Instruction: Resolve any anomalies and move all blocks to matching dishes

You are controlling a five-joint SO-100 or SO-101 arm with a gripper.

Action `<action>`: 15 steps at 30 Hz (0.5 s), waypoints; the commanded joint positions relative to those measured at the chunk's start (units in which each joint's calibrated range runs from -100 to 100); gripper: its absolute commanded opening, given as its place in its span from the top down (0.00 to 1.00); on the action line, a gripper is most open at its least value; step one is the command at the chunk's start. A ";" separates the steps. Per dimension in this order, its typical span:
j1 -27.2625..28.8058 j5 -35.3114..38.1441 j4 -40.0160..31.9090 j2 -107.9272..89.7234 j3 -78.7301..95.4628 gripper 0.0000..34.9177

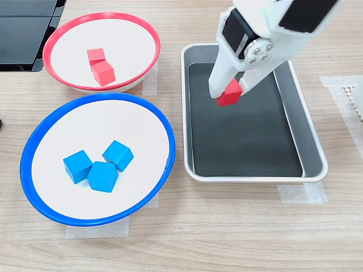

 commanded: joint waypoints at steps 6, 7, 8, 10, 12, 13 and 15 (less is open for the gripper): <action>13.48 -2.00 -15.09 26.30 -36.50 1.00; 13.77 -1.90 -15.75 27.67 -37.60 1.00; 14.14 -1.66 -16.82 29.97 -39.51 1.00; 14.43 -1.07 -18.23 32.87 -41.69 1.00; 14.61 -0.10 -20.13 35.43 -43.06 0.99; 14.61 0.34 -21.28 36.20 -43.15 0.95; 14.61 0.68 -23.43 36.71 -42.42 0.72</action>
